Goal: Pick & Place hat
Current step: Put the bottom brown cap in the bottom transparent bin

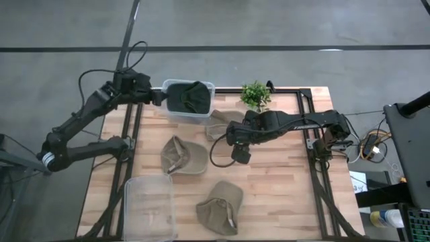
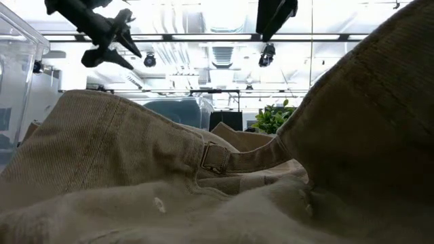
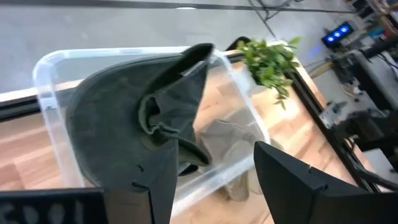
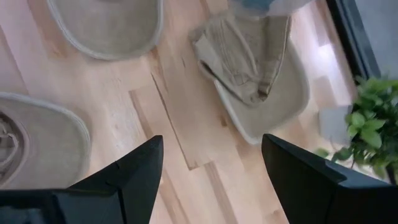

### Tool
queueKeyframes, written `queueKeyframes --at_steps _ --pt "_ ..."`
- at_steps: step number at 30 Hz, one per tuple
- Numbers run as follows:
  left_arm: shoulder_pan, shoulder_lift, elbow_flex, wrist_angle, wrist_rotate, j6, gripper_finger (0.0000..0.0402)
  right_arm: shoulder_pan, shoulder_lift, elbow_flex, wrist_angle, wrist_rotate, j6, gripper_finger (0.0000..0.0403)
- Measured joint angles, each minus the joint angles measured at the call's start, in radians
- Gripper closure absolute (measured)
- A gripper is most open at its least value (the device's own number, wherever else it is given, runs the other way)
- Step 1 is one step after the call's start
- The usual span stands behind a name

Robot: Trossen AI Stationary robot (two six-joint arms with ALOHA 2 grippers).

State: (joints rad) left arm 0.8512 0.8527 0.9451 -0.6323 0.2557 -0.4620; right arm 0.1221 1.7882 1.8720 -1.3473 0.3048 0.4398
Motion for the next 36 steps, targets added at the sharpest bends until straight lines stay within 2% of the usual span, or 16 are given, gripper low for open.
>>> queueKeyframes --at_steps 5,8,13,22,27,36 --pt "-0.059 -0.049 -0.002 0.005 0.000 0.047 0.0200 0.012 0.000 -0.080 0.010 -0.024 0.060 0.0138" --pt "-0.102 -0.079 -0.002 0.016 -0.004 0.081 0.0200 0.024 0.000 -0.149 0.080 -0.054 0.061 0.0138" --pt "-0.185 -0.115 -0.005 0.034 -0.014 0.106 0.0200 0.047 0.001 -0.255 0.166 -0.185 0.110 0.0139" --pt "-0.303 -0.122 -0.016 0.075 -0.037 0.070 0.0200 0.128 0.001 -0.410 0.224 -0.349 0.403 0.0154" --pt "-0.328 -0.117 -0.017 0.109 -0.072 0.084 0.0200 0.176 0.001 -0.433 0.253 -0.378 0.551 0.0162" --pt "-0.333 -0.117 -0.017 0.108 -0.072 0.115 0.0200 0.266 0.000 -0.493 0.508 -0.502 0.844 0.0165"
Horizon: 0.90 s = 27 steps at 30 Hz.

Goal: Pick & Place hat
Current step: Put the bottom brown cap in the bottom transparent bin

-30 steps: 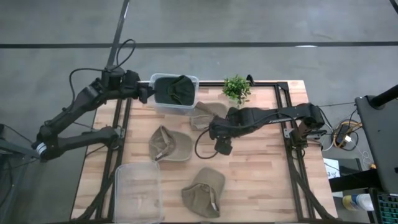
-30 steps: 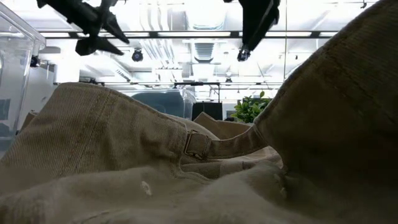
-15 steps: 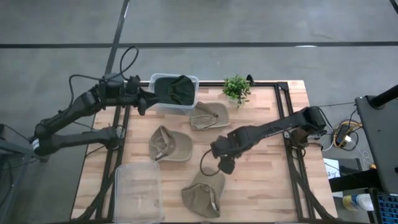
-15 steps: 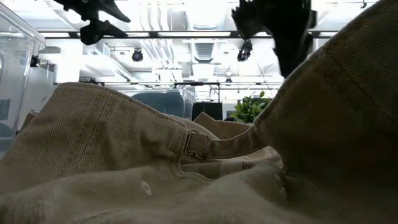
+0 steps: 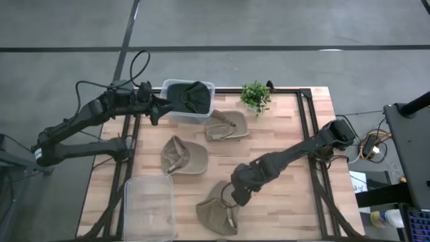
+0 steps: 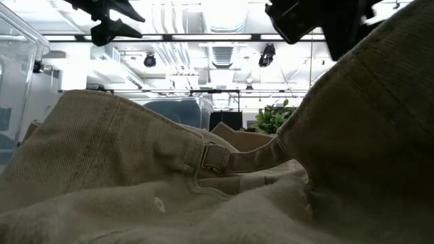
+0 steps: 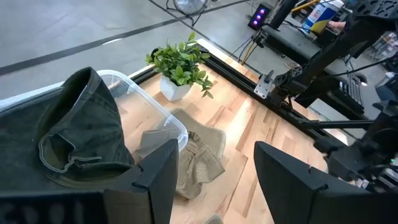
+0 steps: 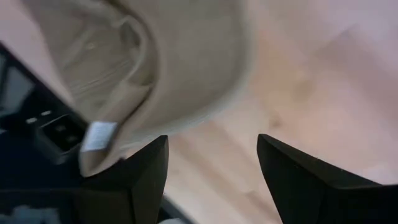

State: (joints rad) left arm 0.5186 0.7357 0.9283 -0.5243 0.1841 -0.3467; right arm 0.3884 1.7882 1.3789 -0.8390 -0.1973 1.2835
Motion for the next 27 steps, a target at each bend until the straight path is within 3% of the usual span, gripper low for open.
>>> queueKeyframes --at_steps 11,27 --pt "-0.002 0.001 0.000 0.012 0.000 0.038 0.0200 0.058 0.000 -0.127 0.237 0.010 0.214 0.0165" --pt "-0.002 0.018 0.000 0.043 0.001 0.056 0.0200 0.050 0.000 -0.323 0.592 0.076 0.255 0.0185"
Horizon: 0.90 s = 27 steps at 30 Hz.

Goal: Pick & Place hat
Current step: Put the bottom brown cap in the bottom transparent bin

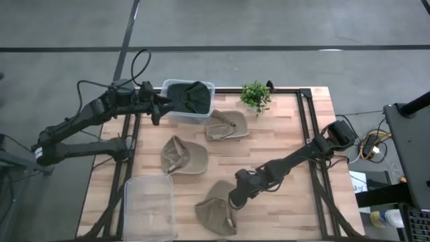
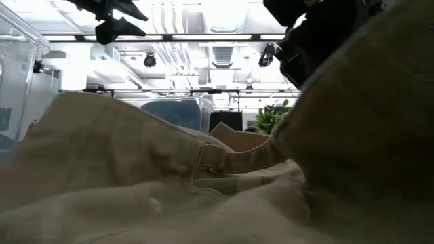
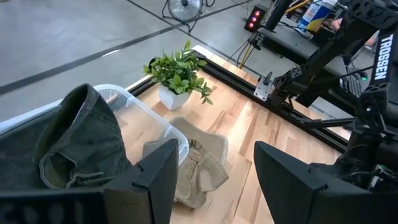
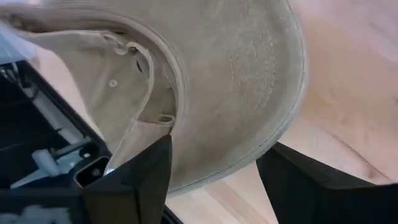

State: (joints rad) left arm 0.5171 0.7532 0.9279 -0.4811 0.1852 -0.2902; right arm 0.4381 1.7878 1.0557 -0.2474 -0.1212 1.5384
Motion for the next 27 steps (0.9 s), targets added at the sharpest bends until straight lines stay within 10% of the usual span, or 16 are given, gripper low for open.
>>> queueKeyframes --at_steps 12,27 --pt "0.000 0.050 0.000 0.002 0.000 -0.004 0.0200 -0.023 -0.001 -0.040 0.005 0.068 -0.102 0.0376" --pt "0.000 0.139 0.000 0.009 0.053 -0.059 0.0200 -0.160 -0.057 0.010 -0.014 0.076 -0.354 0.0389"
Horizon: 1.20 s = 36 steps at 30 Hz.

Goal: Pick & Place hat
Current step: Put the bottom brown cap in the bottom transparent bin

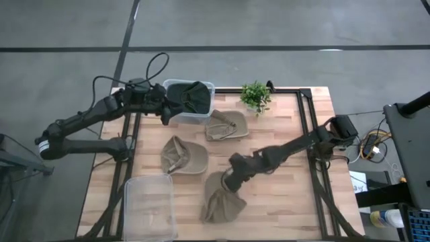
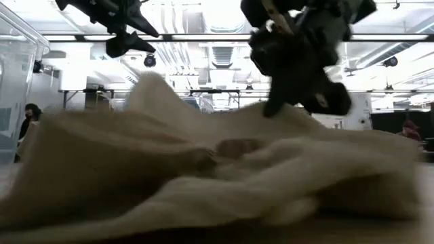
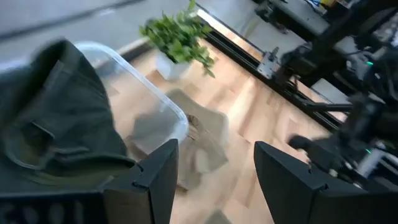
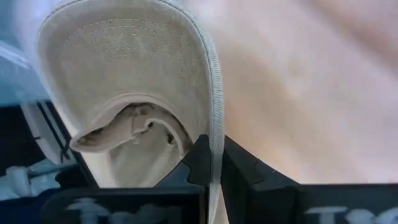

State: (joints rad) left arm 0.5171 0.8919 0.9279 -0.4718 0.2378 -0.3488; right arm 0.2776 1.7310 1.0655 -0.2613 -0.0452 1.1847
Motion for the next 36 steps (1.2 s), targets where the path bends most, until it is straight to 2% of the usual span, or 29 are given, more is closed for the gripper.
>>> queueKeyframes --at_steps 5,8,17,23,29,36 --pt "-0.006 0.032 0.000 0.000 0.133 -0.031 0.0200 -0.075 -0.047 0.023 -0.015 0.001 -0.091 0.0389" --pt "-0.018 0.048 0.000 0.001 0.163 -0.043 0.0200 -0.113 -0.071 0.032 -0.035 -0.001 -0.127 0.0389" --pt "-0.091 0.084 0.000 0.035 0.171 -0.053 0.0200 -0.201 -0.157 0.110 -0.176 -0.005 -0.198 0.0389" --pt "-0.148 0.121 0.000 0.079 0.170 -0.097 0.0200 -0.266 -0.169 0.193 -0.290 0.022 -0.245 0.0390" --pt "-0.194 0.163 -0.001 0.091 0.151 -0.109 0.0200 -0.313 -0.169 0.269 -0.326 0.023 -0.272 0.0390" --pt "-0.242 0.197 -0.001 0.145 0.154 -0.140 0.0200 -0.333 -0.169 0.313 -0.409 0.048 -0.295 0.0390"
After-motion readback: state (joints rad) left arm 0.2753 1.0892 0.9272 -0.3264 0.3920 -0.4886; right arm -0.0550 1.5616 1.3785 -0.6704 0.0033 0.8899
